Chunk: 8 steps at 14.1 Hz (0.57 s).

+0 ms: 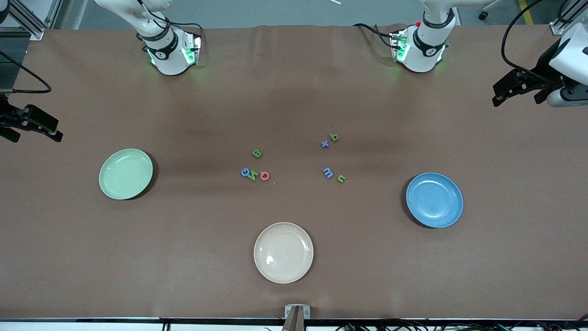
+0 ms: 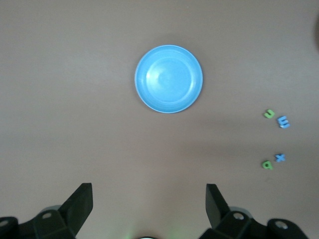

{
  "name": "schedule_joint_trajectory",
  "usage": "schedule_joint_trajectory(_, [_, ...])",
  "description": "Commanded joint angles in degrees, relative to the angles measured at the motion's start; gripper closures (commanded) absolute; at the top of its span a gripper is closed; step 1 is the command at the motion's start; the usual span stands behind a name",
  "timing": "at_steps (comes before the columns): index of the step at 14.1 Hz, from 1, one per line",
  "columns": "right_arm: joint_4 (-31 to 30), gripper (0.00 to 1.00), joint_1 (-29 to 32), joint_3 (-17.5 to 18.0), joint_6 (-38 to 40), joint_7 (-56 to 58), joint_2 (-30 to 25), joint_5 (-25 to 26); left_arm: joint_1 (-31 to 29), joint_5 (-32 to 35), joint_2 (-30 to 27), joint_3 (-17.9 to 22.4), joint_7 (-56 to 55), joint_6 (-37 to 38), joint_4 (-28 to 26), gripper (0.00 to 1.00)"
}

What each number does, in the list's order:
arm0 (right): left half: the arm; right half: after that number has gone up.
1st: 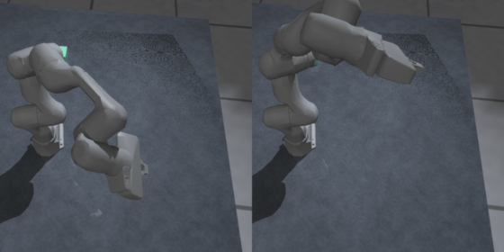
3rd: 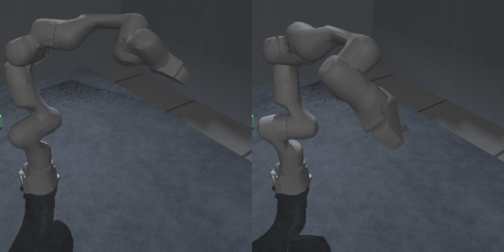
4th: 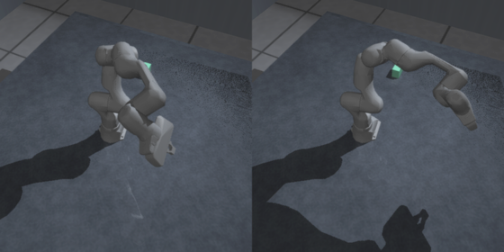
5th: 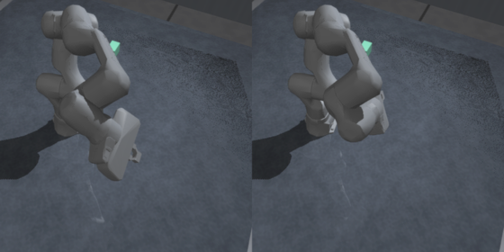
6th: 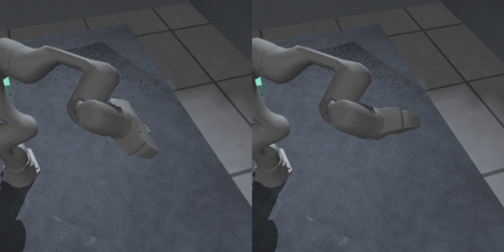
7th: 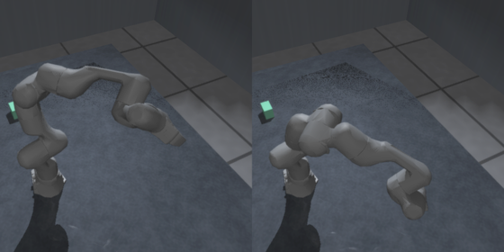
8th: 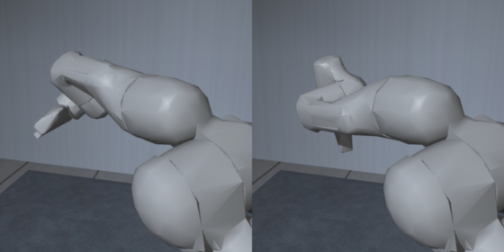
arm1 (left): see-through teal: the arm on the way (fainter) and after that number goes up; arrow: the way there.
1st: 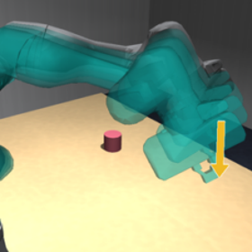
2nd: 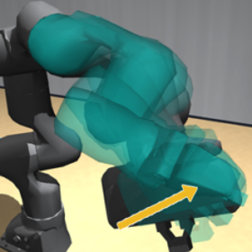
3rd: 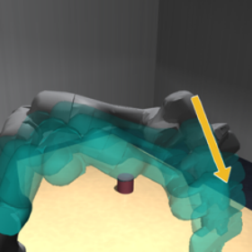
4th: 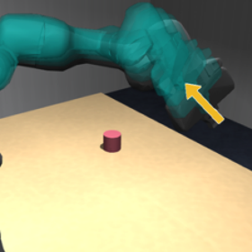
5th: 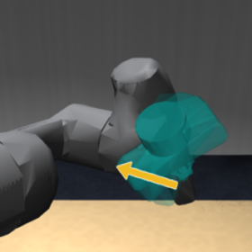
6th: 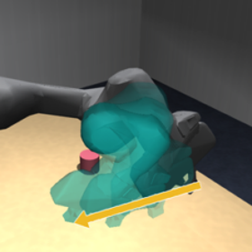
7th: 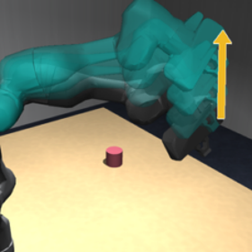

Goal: Sort upper and lower case letters into plates
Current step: 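Reach the left gripper toward the letters while the right gripper follows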

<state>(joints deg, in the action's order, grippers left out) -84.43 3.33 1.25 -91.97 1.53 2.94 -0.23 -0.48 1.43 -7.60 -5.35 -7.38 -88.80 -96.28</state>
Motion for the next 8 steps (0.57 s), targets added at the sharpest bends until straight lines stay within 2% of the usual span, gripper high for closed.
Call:
schedule_joint_trajectory(1, [0.6, 0.00, 1.1, 0.5, 0.5, -0.4, -0.3, -1.0, 0.0, 1.7, 1.2, -0.4, 0.2, 0.6, 1.9, 0.00])
schedule_joint_trajectory(5, [0.5, 0.00, 1.2, 0.4, 0.5, -0.3, -0.3, -0.6, 0.2, 1.4, 2.0, -0.4, 0.3, 0.3, 2.2, 0.00])
schedule_joint_trajectory(8, [0.5, 0.00, 1.1, 0.5, 0.5, -0.4, -0.3, -0.6, 0.9, 0.5, 5.7, -2.3, -1.0, -3.6, 1.9, 0.00])
